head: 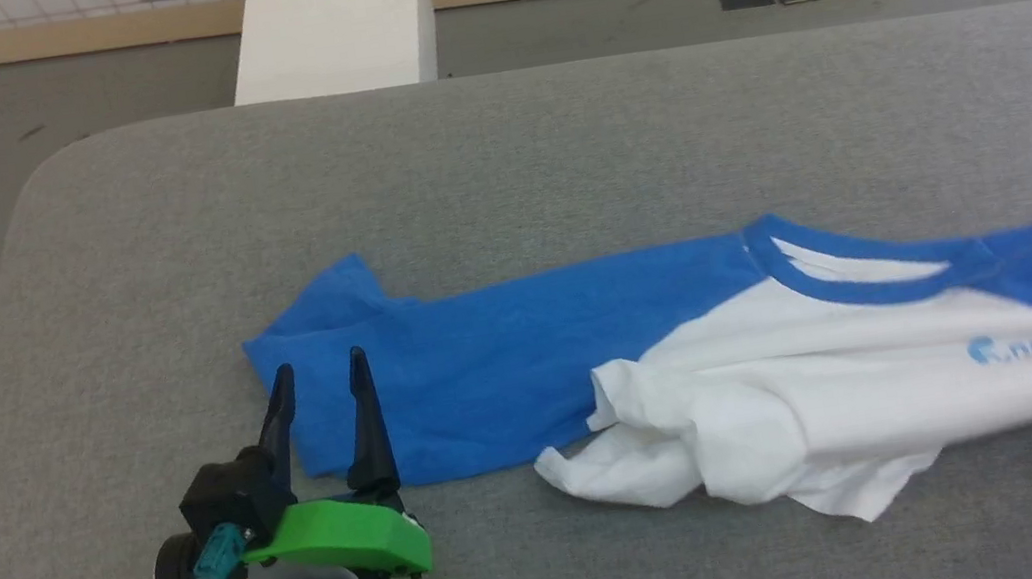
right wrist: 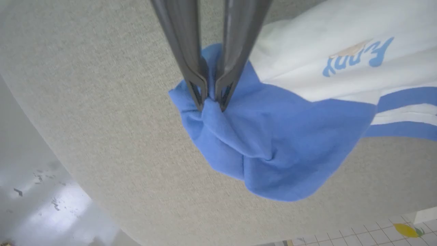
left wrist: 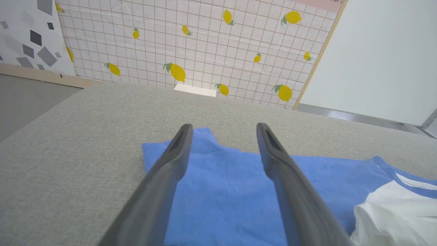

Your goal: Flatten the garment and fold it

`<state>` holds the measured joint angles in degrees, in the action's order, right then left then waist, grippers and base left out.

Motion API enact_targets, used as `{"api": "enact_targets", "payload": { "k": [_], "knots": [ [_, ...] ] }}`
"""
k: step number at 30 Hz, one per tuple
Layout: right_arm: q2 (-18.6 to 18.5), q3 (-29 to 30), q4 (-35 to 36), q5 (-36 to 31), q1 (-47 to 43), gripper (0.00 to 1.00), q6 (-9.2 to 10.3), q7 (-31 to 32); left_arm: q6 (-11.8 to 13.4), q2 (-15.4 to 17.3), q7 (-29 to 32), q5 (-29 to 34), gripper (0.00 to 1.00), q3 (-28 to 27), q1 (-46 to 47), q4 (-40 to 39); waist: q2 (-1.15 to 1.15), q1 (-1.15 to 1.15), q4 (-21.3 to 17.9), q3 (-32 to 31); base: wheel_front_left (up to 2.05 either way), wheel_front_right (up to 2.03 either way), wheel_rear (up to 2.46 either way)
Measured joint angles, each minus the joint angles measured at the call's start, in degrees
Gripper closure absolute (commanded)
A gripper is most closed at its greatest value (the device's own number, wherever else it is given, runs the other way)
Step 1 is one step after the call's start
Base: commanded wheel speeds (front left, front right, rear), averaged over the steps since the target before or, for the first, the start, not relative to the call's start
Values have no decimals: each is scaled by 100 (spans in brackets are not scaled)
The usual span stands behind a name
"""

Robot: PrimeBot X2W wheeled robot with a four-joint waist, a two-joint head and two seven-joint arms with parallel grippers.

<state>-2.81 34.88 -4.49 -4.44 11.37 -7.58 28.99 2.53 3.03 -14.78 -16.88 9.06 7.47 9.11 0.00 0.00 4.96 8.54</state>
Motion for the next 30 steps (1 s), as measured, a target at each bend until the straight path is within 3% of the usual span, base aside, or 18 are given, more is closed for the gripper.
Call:
{"api": "enact_targets", "payload": {
  "k": [5, 6, 7, 13, 17, 20, 24, 30],
  "knots": [
    [1, -91, -16, 432, -625, 96, 0, 738, -70, -1, -1, -1, 0, 190, 27, 165, 0, 0, -204, -39, 0, 0, 0],
    [3, -174, 13, 546, -712, 53, 1, 737, -105, -2, 0, -1, 0, 282, 55, 238, 0, 0, -249, -36, 0, 0, 0],
    [3, -249, 62, 647, -764, 0, 1, 638, -146, -2, -1, 8, 0, 383, 114, 339, 0, 0, -294, -29, 0, 0, 0],
    [-8, -999, 287, 1246, -837, 0, 1, -812, -328, -16, 399, 181, 0, 1027, 956, 1029, 0, 0, -564, 49, 0, 0, 0],
    [1, -1904, 526, 1270, -939, 0, 0, -2158, -563, 5, 1078, 435, 0, 1405, 1746, 1504, 0, 0, -784, 122, 0, 0, 0],
    [-3, -2481, 556, 1269, -1005, 0, 1, -2810, -705, 56, 1726, 477, 0, 1562, 2226, 1870, 0, 0, -960, 185, 0, 0, 0],
    [-5, -3114, 556, 1310, -1037, 0, 1, -3392, -840, 218, 2531, 476, 0, 1715, 2763, 2248, 0, 0, -1189, 303, 0, 0, 0],
    [-3, -3661, 568, 1351, -1007, 0, 1, -3768, -957, 453, 3780, 246, 0, 2024, 3375, 2804, 0, 0, -1470, 562, 0, 0, 0]
  ]
}}
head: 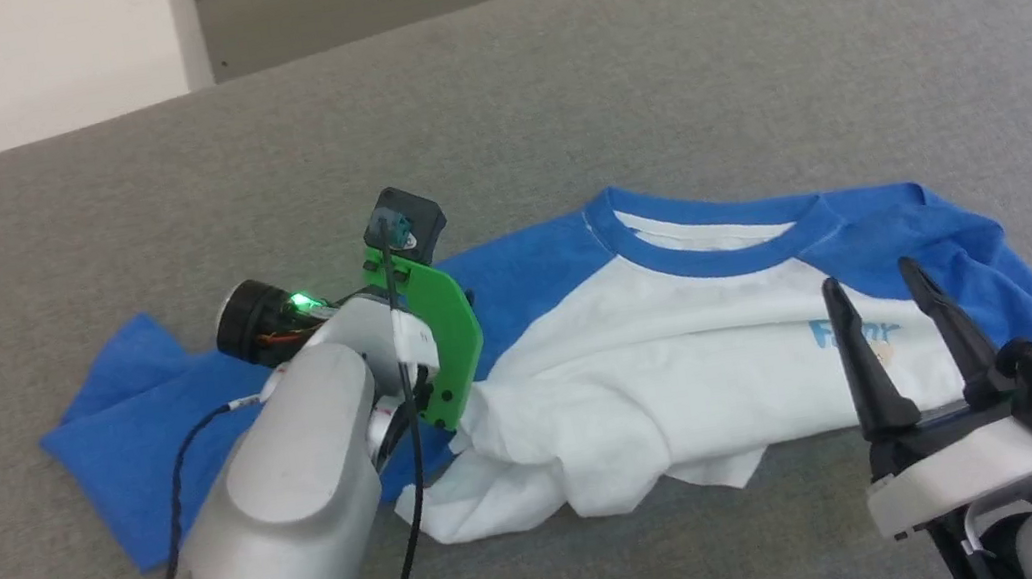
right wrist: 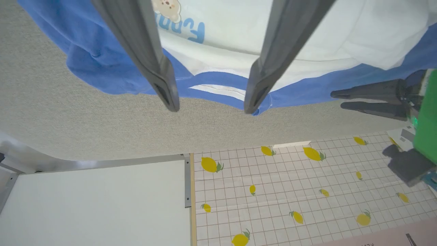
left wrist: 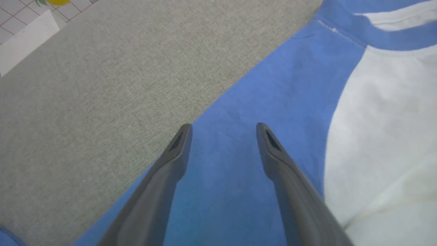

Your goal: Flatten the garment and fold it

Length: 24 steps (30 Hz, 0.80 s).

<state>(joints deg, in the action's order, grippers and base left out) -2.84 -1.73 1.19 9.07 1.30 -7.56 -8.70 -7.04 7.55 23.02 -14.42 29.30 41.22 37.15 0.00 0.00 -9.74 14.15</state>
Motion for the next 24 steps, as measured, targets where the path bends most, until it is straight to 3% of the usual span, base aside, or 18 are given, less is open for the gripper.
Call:
{"api": "enact_targets", "payload": {
  "k": [6, 10, 11, 12, 13, 15, 18, 24],
  "knots": [
    [-2, -197, 36, 82, 137, 0, 0, -96, -4, 241, 641, -312, 0, 491, 442, 144, 0, 0, -220, 261, 0, 0, 0],
    [-2, -238, 34, 110, 170, 0, 0, -99, -46, 293, 1146, -497, 0, 536, 665, 390, 0, 0, -325, 373, 0, 0, 0],
    [-2, -245, 31, 113, 174, 0, 0, -99, -47, 292, 1296, -539, 7, 538, 716, 434, 0, 0, -344, 388, 0, 0, 0],
    [-3, -253, 25, 120, 174, 0, 0, -99, -47, 292, 1386, -553, 75, 547, 743, 448, 0, 0, -353, 395, 0, 0, 0],
    [-4, -259, 18, 130, 174, 0, 0, -99, -47, 293, 1452, -569, 100, 548, 767, 463, 0, 0, -356, 396, 0, 0, 0],
    [-3, -263, 4, 137, 175, 0, 0, -98, -47, 303, 1502, -577, 100, 580, 770, 465, 0, 0, -341, 381, 0, 0, 0],
    [-3, -264, -11, 142, 176, 0, 0, -90, 52, 391, 1073, -567, 100, 563, 656, 400, 0, 0, -288, 338, 0, 0, 0],
    [-3, -189, -10, 113, 174, 0, 0, -62, 645, 658, -8, -827, 100, -1, -53, 101, 0, 0, -137, 159, 0, 0, 0]
  ]
}}
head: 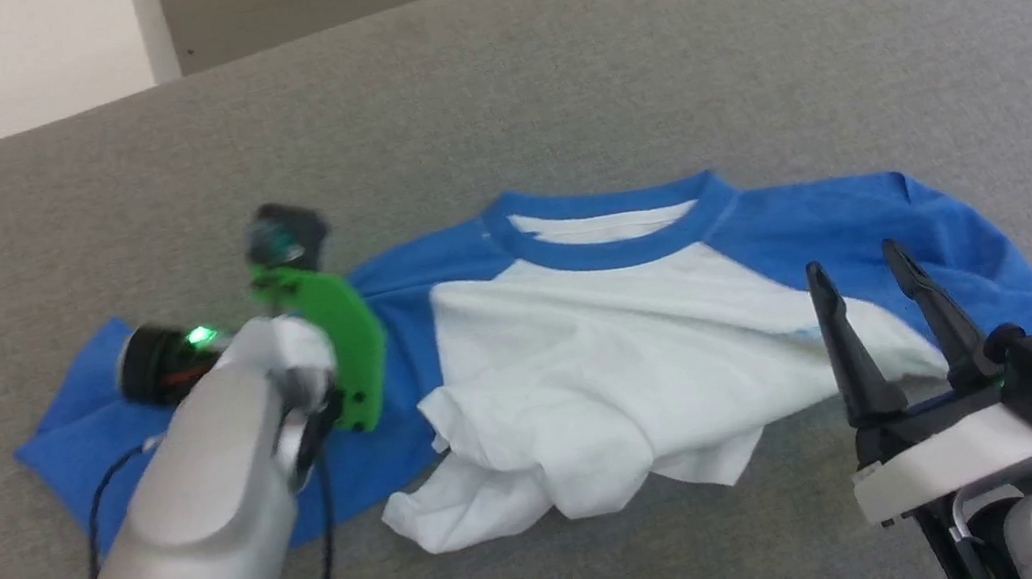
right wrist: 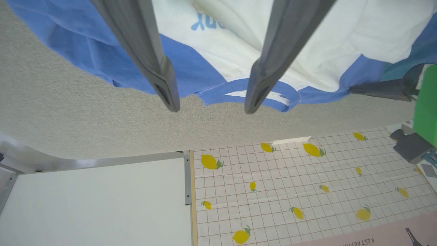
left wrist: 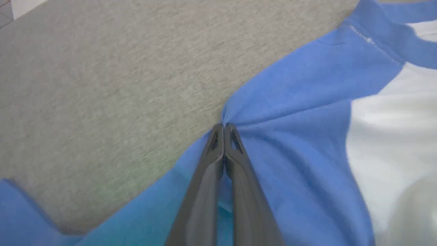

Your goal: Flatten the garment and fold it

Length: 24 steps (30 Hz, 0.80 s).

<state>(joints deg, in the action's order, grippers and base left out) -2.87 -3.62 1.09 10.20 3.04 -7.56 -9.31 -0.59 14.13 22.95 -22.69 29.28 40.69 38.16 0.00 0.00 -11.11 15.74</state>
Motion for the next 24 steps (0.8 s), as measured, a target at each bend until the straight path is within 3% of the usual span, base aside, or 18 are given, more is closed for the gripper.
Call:
{"api": "enact_targets", "payload": {
  "k": [6, 12, 14, 15, 17, 18, 24],
  "knots": [
    [-1, 51, 33, -59, -77, 0, 0, 99, 535, 428, -459, -460, 100, -672, -948, -509, 0, 0, 261, -222, 0, 0, 0],
    [1, 109, 94, -126, -149, 0, 0, 291, 880, 552, -545, -800, 100, -1038, -1728, -945, 0, 0, 564, -433, 0, 0, 0],
    [1, 157, 123, -163, -187, 0, 0, 382, 946, 552, -677, -834, 48, -1092, -1937, -1068, 0, 0, 664, -495, 0, 0, 0],
    [3, 190, 124, -180, -199, 0, 0, 434, 973, 546, -743, -853, 0, -1123, -2014, -1103, 0, 0, 703, -517, 0, 0, 0],
    [8, 345, 123, -220, -201, 0, 0, 567, 1028, 519, -1012, -878, 0, -1214, -2203, -1210, 0, 0, 789, -565, 0, 0, 0],
    [3, 703, 90, -247, -195, 0, 0, 831, 1044, 407, -1873, -971, 0, -1455, -2408, -1499, 0, 0, 894, -600, 0, 0, 0],
    [2, 2131, -502, -209, 165, 0, 0, 1689, 928, 166, -3531, -725, 0, -1496, -2538, -2076, 0, 0, 1049, -553, 0, 0, 0]
  ]
}}
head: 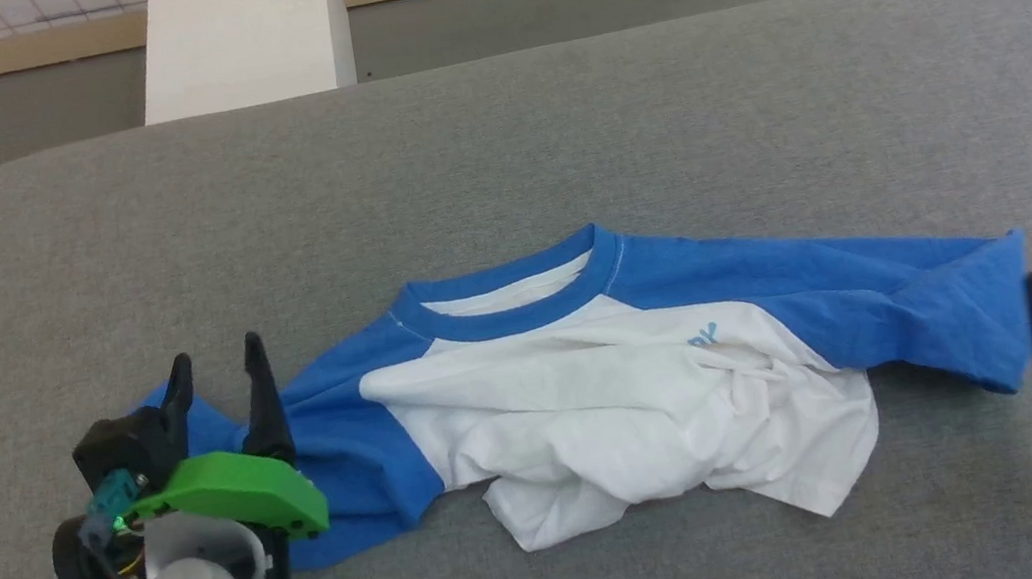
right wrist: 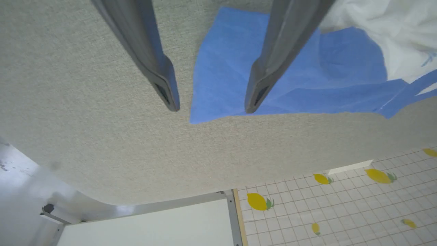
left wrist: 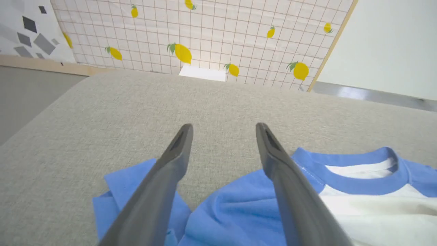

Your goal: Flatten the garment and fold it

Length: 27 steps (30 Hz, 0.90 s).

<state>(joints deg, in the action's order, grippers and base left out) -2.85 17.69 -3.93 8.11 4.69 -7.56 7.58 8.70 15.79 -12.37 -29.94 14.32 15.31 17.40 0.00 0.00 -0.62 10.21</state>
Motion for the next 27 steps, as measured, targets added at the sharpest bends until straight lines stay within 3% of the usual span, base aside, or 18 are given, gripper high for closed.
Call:
{"api": "enact_targets", "payload": {
  "k": [2, 6, 15, 16, 17, 21, 27],
  "knots": [
    [-12, 402, -291, -19, 219, 0, 0, 342, -7, -118, -166, 112, 0, 7, -50, -180, 0, 0, 45, 42, 0, 0, 0],
    [-7, 657, -837, -49, 645, 0, 0, 858, -66, -360, -221, 444, 0, -90, -146, -625, 0, 0, 111, 144, 0, 0, 0],
    [-51, 531, -1739, -2, 1336, 0, 1, 2272, -428, -825, -236, 1126, 0, -453, -242, -1098, 0, 0, 195, 401, 0, 0, 0],
    [-80, 519, -1745, 11, 1399, 38, 1, 2441, -467, -858, -236, 1155, 0, -495, -260, -1100, 0, 0, 198, 417, 0, 0, 0],
    [-98, 502, -1727, 10, 1428, 98, 1, 2552, -495, -886, -236, 1182, 0, -532, -270, -1102, 0, 0, 198, 426, 0, 0, 0],
    [-27, 582, -1359, -148, 1408, 100, -1, 2754, -610, -1012, -236, 1369, 0, -708, -309, -1145, 0, 0, 177, 398, 0, 0, 0],
    [8, 1397, -288, -913, 1156, 100, -1, 2435, -734, -1135, -236, 1477, 0, -892, -431, -1135, 0, 0, 143, 277, 0, 0, 0]
  ]
}}
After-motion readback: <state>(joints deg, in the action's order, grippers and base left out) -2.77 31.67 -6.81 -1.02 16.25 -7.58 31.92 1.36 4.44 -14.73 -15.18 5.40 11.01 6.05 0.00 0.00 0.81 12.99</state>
